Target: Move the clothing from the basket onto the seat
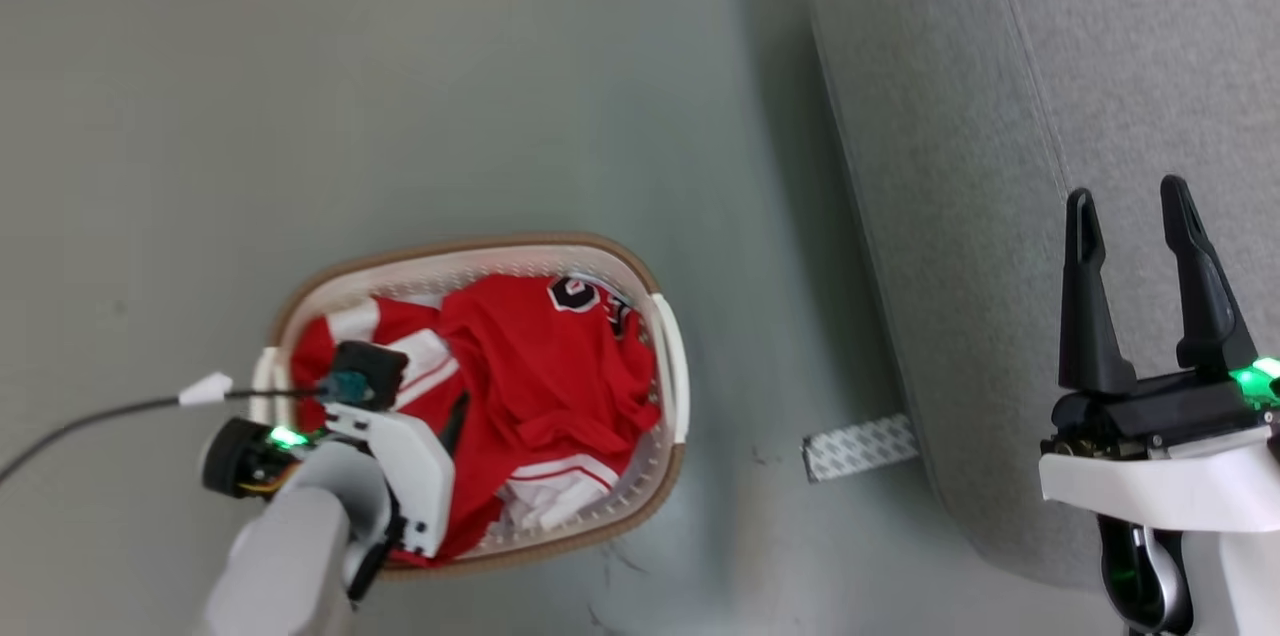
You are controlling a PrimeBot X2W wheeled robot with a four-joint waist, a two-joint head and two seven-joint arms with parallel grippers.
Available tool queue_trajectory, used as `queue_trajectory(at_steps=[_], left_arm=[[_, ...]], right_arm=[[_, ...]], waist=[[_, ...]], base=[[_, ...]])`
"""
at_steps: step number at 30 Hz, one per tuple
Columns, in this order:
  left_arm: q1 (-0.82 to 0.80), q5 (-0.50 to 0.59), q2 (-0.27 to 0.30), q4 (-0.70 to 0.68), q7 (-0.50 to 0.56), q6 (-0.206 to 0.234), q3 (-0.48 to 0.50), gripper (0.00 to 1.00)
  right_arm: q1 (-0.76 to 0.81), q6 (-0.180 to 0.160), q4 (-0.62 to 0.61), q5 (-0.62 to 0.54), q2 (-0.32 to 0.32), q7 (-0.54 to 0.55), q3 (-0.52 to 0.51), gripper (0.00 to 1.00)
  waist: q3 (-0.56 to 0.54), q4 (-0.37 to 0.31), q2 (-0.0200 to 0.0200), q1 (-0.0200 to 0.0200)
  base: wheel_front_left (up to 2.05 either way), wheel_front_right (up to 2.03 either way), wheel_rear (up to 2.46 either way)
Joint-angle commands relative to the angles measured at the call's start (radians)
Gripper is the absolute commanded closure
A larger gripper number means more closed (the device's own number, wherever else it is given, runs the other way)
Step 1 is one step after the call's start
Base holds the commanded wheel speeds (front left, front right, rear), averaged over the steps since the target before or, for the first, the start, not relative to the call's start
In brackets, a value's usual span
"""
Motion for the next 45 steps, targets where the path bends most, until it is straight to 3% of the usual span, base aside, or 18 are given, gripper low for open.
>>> queue_trajectory(at_steps=[1, 12, 24, 25, 26, 27, 34, 45], left_arm=[[-0.014, -0.007, 0.012, 0.013, 0.009, -0.003, 0.0, 0.0], [-0.135, 0.004, 0.099, 0.223, 0.107, -0.007, -0.079, 0.0], [-0.236, 0.007, 0.159, 0.323, 0.245, -0.007, -0.271, 0.0], [-0.242, 0.002, 0.159, 0.328, 0.246, -0.007, -0.279, 0.37], [-0.248, -0.004, 0.159, 0.33, 0.242, -0.008, -0.286, 0.89], [-0.252, -0.011, 0.16, 0.331, 0.233, -0.008, -0.288, 1.0], [-0.233, -0.058, 0.133, 0.353, 0.158, -0.008, -0.301, 1.0], [-0.14, -0.149, 0.022, 0.359, -0.026, -0.007, -0.327, 1.0]], right_arm=[[-0.016, -0.002, 0.0, 0.008, 0.003, 0.001, 0.0, 0.0], [-0.068, -0.002, -0.003, 0.072, 0.005, 0.001, 0.005, 0.0], [-0.077, -0.002, 0.003, 0.121, 0.005, 0.001, 0.001, 0.0], [-0.079, -0.002, 0.004, 0.122, 0.005, 0.001, 0.001, 0.0], [-0.08, -0.002, 0.006, 0.121, 0.005, 0.001, 0.0, 0.0], [-0.081, -0.002, 0.008, 0.119, 0.004, 0.001, 0.0, 0.0], [-0.073, -0.002, 0.015, 0.102, 0.004, 0.001, -0.011, 0.0], [0.004, -0.002, 0.036, 0.015, 0.003, 0.001, -0.052, 0.0]], waist=[[0.04, -0.035, 0.0, -0.0003], [0.165, -0.115, 0.0, -0.0003], [0.234, -0.157, 0.0, -0.0003], [0.234, -0.157, 0.0, -0.0003], [0.232, -0.156, 0.0, -0.0003], [0.229, -0.155, 0.0, -0.0003], [0.163, -0.131, 0.0, -0.0003], [-0.098, -0.011, 0.0, -0.0003]], base=[[0.0, 0.0, 0.0], [0.0, 0.0, 0.0], [0.0, 0.0, 0.0], [0.0, 0.0, 0.0], [0.0, 0.0, 0.0], [0.0, 0.0, 0.0], [0.0, 0.0, 0.0], [0.0, 0.0, 0.0]])
